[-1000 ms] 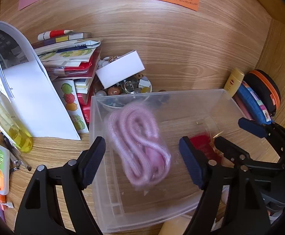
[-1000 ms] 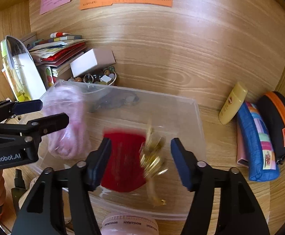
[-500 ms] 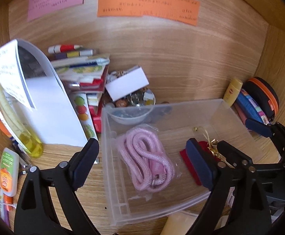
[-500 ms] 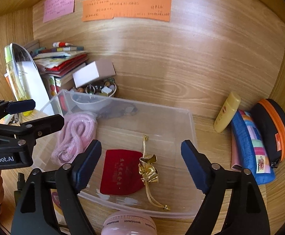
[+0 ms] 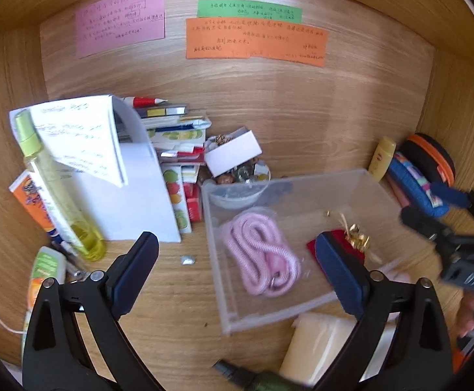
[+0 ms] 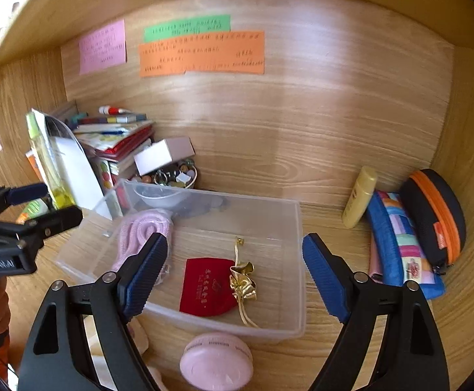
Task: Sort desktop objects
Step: 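Move both grippers back toward the remaining items on the desk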
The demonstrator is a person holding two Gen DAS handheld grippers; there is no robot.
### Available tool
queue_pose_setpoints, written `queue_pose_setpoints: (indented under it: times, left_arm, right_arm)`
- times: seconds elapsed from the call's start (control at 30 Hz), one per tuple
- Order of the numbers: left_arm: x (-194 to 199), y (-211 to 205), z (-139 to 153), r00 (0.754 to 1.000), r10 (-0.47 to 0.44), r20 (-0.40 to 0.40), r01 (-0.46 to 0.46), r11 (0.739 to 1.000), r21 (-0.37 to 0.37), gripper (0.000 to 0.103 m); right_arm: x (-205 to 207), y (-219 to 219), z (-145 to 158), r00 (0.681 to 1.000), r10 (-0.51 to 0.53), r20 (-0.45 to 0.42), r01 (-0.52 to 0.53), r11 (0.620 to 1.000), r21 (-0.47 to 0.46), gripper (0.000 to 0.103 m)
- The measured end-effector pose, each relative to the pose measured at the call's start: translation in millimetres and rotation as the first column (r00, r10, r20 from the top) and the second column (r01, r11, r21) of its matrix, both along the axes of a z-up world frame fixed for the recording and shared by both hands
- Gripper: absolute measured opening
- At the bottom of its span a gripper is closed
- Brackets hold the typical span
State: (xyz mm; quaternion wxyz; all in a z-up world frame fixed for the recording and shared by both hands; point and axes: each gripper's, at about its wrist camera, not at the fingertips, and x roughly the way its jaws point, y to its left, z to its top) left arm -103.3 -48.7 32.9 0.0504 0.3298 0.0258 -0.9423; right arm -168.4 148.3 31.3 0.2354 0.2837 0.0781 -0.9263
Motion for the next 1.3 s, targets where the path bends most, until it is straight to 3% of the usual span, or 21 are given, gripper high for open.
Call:
queue_pose_setpoints:
  times: [0.27,0.63,1.03,1.3]
  left_arm:
    - [28.5,-0.3,-15.8,0.998,-0.026,0.061,0.028,0.999,-0.032,0.098]
    - [68.3,1.7,-49.5,0.986,-0.036,0.164,0.05,0.995,-0.087,0.098]
    - [91.0,2.0,-82.1,0.957,-0.091,0.274,0.101,0.995,-0.023,0.098]
    - [90.5,2.4,-92.3,0.938,-0.164,0.306,0.144,0.986,0.085,0.099]
  right_arm:
    - [25.4,18.0,-1.3,1.0,-0.011,-0.013,0.011,1.0,-0.006,0.091]
    - [47.1,31.4,-27.4,0.999,-0.018,0.031,0.017,0.999,0.043,0.091]
    - [46.3,37.0,-58.7,0.987,-0.005,0.161,-0.002,0.999,0.046,0.091]
    - [43.0,28.1,-72.4,0.981,0.01,0.195,-0.026,0.996,0.081,0.091]
